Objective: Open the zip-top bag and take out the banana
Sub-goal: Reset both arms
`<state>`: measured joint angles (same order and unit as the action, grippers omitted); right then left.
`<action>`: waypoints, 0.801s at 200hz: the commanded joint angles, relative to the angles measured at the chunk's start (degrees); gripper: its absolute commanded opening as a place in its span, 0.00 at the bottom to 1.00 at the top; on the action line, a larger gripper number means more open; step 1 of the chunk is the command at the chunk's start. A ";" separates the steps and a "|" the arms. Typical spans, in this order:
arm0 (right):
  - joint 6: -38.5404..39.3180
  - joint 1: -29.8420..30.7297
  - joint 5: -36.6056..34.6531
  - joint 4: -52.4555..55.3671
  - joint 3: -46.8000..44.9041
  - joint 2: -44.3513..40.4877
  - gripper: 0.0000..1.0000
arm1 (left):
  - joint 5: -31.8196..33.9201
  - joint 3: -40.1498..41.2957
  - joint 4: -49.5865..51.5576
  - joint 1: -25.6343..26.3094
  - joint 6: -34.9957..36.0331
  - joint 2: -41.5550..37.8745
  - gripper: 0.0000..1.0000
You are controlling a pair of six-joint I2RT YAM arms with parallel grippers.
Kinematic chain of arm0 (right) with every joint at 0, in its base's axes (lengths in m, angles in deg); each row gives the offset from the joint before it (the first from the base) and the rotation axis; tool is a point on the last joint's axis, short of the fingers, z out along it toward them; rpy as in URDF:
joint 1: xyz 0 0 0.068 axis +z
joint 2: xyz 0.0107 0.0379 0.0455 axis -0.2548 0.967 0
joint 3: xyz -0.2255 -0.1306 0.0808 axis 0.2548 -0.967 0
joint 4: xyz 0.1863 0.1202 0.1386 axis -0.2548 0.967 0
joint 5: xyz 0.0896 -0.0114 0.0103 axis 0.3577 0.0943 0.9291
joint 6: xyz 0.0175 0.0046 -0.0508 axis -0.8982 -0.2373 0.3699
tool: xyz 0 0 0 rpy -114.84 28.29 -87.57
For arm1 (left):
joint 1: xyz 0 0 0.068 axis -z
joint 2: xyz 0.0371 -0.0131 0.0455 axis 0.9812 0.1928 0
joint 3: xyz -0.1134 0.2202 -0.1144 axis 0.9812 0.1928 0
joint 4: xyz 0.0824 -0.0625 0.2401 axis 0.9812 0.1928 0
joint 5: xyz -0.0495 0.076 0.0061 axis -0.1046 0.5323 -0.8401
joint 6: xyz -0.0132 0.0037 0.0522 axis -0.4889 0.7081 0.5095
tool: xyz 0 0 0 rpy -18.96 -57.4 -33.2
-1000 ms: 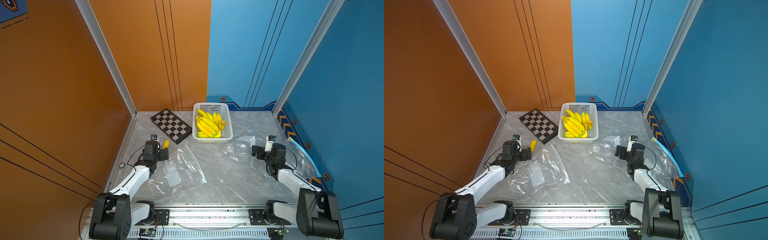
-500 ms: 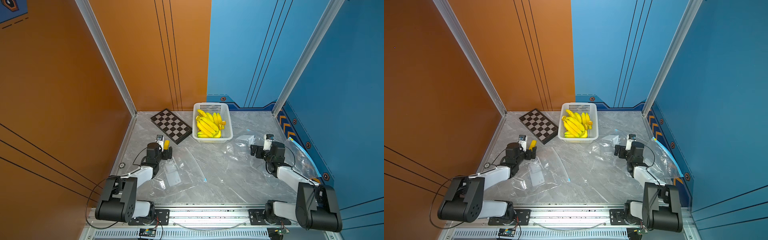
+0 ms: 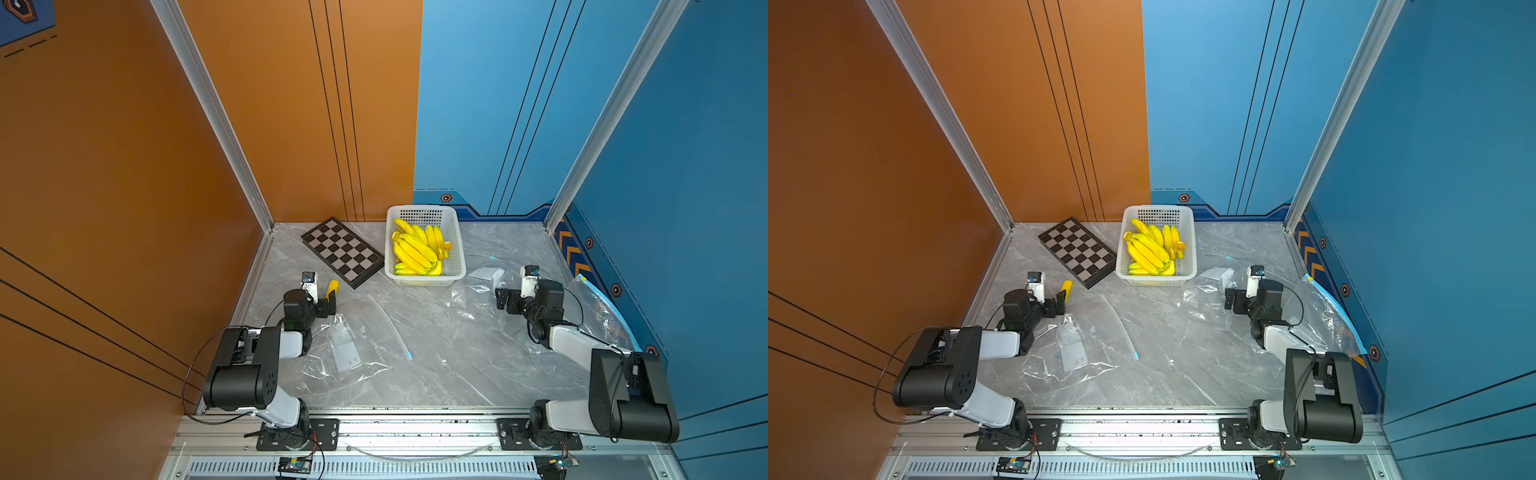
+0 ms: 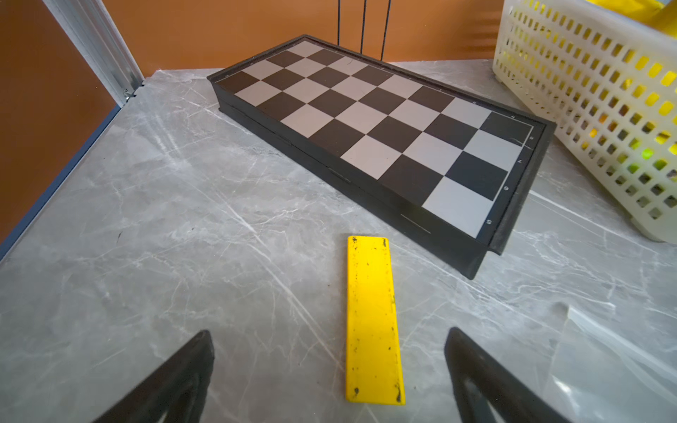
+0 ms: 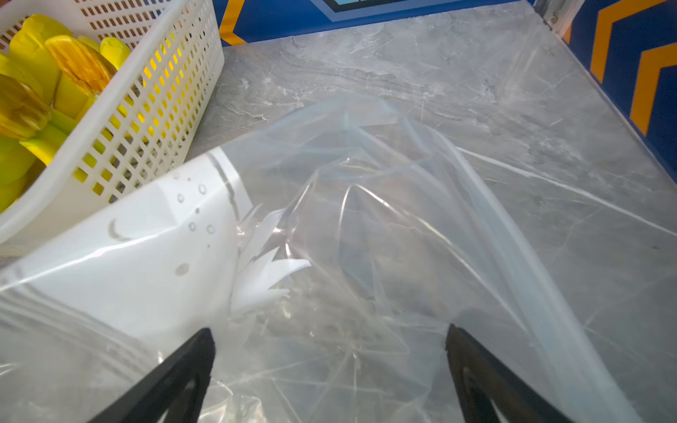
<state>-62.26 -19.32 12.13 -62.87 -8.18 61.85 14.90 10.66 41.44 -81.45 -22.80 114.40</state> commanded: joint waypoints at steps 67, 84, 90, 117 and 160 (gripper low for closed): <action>1.27 3.06 -4.35 -29.02 -8.13 6.51 1.00 | 4.88 0.08 -4.50 1.96 -1.16 0.41 0.98; 0.47 3.14 -4.52 -43.72 -13.58 10.07 1.00 | 4.92 0.03 -4.49 2.04 -1.07 0.47 0.98; 0.38 3.07 -5.13 -44.09 -14.27 9.58 1.00 | 4.99 0.03 -4.48 2.04 -1.08 0.49 0.98; 0.41 3.40 -6.11 -41.48 -12.92 9.67 1.00 | 5.14 0.08 -4.49 2.15 -1.06 0.48 0.98; -0.19 4.81 -13.85 -29.49 -7.50 8.74 1.00 | 5.17 0.03 -4.48 2.22 -1.07 0.54 0.98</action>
<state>-62.15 -15.26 3.54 -95.66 -16.90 70.83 18.82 10.66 37.88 -79.57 -23.85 114.43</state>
